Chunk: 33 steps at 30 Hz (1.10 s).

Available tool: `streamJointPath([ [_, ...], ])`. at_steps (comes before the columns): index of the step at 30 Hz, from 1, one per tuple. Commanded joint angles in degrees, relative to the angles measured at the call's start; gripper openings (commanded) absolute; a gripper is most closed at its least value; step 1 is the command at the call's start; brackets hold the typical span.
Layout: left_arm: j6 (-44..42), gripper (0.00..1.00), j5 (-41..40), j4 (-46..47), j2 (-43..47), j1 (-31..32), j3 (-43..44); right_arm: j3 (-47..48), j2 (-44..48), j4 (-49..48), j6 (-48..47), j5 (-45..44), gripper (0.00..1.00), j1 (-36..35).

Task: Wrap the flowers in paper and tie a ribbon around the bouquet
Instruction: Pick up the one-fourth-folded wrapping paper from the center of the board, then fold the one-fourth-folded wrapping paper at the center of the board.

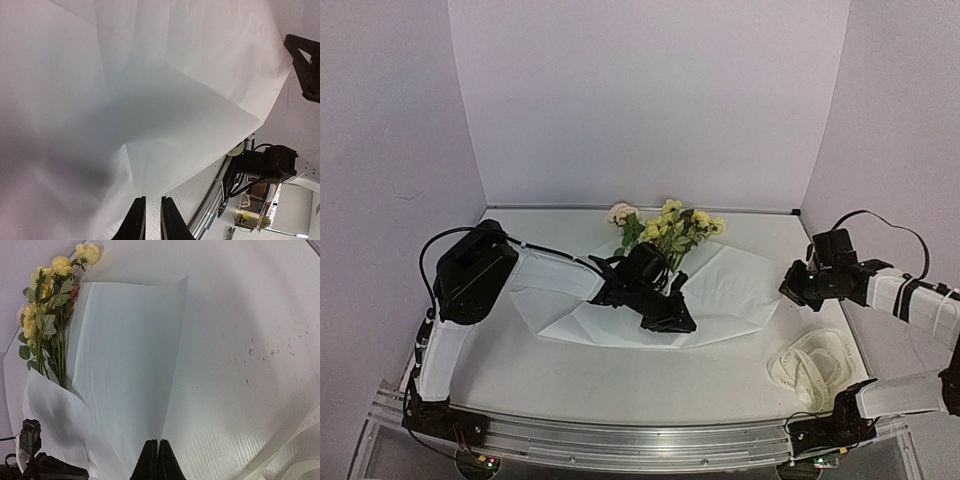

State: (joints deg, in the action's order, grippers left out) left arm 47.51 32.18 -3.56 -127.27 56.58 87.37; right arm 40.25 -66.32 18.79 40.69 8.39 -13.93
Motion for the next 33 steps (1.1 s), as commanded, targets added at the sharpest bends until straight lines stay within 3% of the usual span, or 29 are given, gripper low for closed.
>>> streamJointPath([
  [1, -0.5, 0.13, -2.2, 0.2, -4.6, -0.3, 6.8, 0.5, 3.4, 1.8, -0.4, -1.0, 0.0, -0.3],
  [6, 0.2, 0.12, -2.1, -1.6, -9.2, -0.3, 10.6, -0.5, 5.9, 2.8, -0.1, -0.5, 0.0, -0.3],
  [14, 0.7, 0.12, -2.1, -1.1, -9.6, -0.1, 10.8, 0.9, 7.3, 4.6, -0.4, 0.1, 0.0, -0.3],
  [24, -1.8, 0.19, -2.7, -1.7, 2.5, -1.8, 4.7, 4.9, 7.0, 8.1, -1.1, -0.3, 0.0, -0.4],
  [33, -7.3, 0.16, -2.5, -6.3, 15.7, -9.5, -10.9, 7.9, 5.9, 12.5, -2.4, -4.0, 0.0, -0.4],
])
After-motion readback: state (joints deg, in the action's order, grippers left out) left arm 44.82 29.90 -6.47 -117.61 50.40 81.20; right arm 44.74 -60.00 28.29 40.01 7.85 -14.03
